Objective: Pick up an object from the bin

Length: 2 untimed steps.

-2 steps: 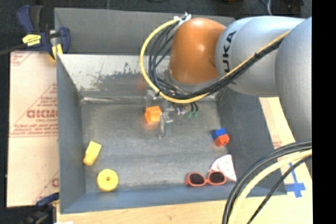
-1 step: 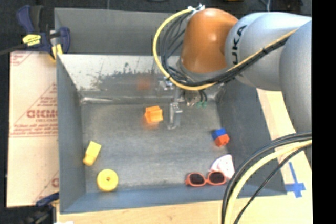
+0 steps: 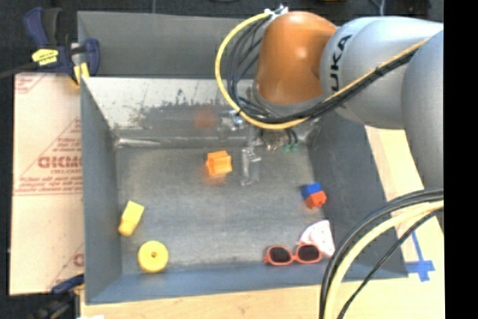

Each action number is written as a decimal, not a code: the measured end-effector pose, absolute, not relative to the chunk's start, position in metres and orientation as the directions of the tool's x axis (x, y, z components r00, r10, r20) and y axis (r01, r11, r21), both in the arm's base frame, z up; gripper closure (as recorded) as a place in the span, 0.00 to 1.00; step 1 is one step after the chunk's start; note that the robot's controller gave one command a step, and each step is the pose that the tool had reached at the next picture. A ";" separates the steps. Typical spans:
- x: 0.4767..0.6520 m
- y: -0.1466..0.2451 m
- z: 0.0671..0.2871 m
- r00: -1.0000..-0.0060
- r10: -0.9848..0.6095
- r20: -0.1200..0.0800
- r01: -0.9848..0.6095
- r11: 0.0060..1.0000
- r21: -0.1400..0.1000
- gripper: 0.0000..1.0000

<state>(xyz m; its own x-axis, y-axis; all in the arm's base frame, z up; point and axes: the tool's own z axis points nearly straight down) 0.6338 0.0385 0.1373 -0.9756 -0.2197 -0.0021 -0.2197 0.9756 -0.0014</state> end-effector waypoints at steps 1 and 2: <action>0.649 0.045 0.087 -0.950 -0.312 -0.005 -0.312 0.950 0.000 0.00; 0.645 0.045 0.071 -0.970 -0.244 -0.002 -0.244 0.970 0.001 1.00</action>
Offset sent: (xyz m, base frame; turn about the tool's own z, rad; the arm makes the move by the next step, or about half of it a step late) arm 0.0102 0.0073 -0.0673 -0.0259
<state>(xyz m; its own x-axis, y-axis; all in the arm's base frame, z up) 0.6453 0.0448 0.0713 -0.9699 -0.2436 -0.0024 -0.2436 0.9699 0.0008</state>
